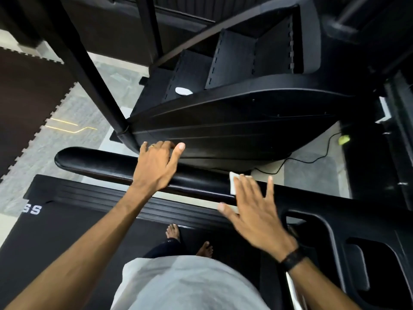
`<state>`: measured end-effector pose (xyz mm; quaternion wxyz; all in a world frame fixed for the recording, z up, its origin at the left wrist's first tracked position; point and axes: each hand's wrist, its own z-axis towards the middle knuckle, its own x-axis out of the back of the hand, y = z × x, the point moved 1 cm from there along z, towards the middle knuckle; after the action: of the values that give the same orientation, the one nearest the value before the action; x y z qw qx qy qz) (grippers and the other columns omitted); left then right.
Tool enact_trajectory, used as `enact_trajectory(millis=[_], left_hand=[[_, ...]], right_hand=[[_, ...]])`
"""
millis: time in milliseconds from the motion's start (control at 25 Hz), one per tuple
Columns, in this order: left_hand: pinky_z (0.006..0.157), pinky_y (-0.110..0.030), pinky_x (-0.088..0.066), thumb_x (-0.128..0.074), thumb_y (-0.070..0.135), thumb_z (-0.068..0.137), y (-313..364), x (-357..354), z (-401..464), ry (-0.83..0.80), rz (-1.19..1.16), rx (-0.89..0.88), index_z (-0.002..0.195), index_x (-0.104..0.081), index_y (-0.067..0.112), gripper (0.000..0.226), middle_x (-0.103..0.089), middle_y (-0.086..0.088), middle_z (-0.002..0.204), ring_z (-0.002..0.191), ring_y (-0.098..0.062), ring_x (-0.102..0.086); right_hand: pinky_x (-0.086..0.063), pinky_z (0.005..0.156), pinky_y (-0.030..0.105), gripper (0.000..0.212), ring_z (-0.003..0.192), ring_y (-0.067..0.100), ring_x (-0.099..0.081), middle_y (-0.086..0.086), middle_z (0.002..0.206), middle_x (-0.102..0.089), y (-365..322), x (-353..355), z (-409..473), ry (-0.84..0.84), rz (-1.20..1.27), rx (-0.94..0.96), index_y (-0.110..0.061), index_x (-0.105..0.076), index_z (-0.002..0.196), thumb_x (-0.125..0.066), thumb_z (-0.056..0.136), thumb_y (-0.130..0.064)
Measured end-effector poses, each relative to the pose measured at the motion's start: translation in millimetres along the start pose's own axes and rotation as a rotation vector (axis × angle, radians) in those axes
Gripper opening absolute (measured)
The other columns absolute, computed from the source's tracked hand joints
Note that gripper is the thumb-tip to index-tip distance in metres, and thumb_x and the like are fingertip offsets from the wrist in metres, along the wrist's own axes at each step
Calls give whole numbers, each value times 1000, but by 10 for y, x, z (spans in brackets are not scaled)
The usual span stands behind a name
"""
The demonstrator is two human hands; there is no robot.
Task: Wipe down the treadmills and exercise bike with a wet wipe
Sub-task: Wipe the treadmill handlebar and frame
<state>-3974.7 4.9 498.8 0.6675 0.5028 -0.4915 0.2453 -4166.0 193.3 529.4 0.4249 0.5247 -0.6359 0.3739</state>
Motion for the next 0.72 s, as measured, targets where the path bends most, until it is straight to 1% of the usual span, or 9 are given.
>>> enact_trajectory(millis=[120,200,280,360,400,480,600,680,720], left_hand=[[109,-58,-31,0,71,96,12,-17,24,-34,-16,-24,98,-62,15,83,-68,-11,96,98,-33,-62],[107,-59,-32,1,70,96,-3,-14,37,-33,-40,-37,93,-56,20,76,-67,-12,95,99,-34,-62],[107,-59,-32,1,70,96,-47,4,33,-37,-78,-28,91,-50,25,68,-66,-10,94,99,-34,-61],[109,-58,-31,1,69,96,-96,4,35,-37,-98,-15,90,-49,25,67,-65,-6,91,98,-32,-61],[109,-57,-30,2,69,96,-105,5,30,-28,-99,-13,90,-50,24,68,-64,-5,90,97,-32,-61],[110,-55,-30,1,67,97,-72,-1,1,-16,-114,-28,91,-51,24,68,-62,-2,88,95,-30,-61],[112,-54,-28,1,66,98,-77,17,4,-51,-150,-51,91,-47,28,62,-56,3,85,92,-27,-60],[111,-55,-28,0,65,99,-83,23,-17,-69,-197,-54,89,-43,28,58,-53,5,83,90,-26,-60],[111,-56,-29,0,65,99,-80,39,-5,-50,-210,-56,89,-42,28,57,-52,6,83,90,-26,-60]], right_hand=[[10,120,61,105,140,29,-39,11,145,-51,-49,105,537,-170,146,-168,-11,-46,142,3,82,-82],[8,120,61,100,138,32,-43,16,142,-53,-378,170,795,-164,189,-98,-6,-51,138,-7,87,-81],[11,120,59,102,148,33,-27,18,155,-37,-724,142,702,-114,157,47,-3,-34,151,-7,89,-80],[12,120,58,96,155,27,-5,11,167,-13,-803,46,350,-41,125,172,-9,-12,160,-6,93,-77],[10,120,59,90,156,23,-2,6,169,-9,-717,16,186,17,114,185,-13,-9,161,-6,96,-75],[11,120,59,89,155,19,-10,1,168,-15,-386,15,66,58,74,58,-18,-13,161,0,95,-77],[20,119,54,104,149,18,-27,1,156,-40,-146,122,446,-135,84,-196,-21,-35,153,13,82,-80],[13,121,53,111,144,23,-38,6,145,-55,-180,169,893,-333,242,-255,-21,-53,142,11,78,-84],[10,122,53,115,145,24,-38,8,146,-55,-269,205,1093,-405,287,-235,-23,-54,143,12,74,-88]])
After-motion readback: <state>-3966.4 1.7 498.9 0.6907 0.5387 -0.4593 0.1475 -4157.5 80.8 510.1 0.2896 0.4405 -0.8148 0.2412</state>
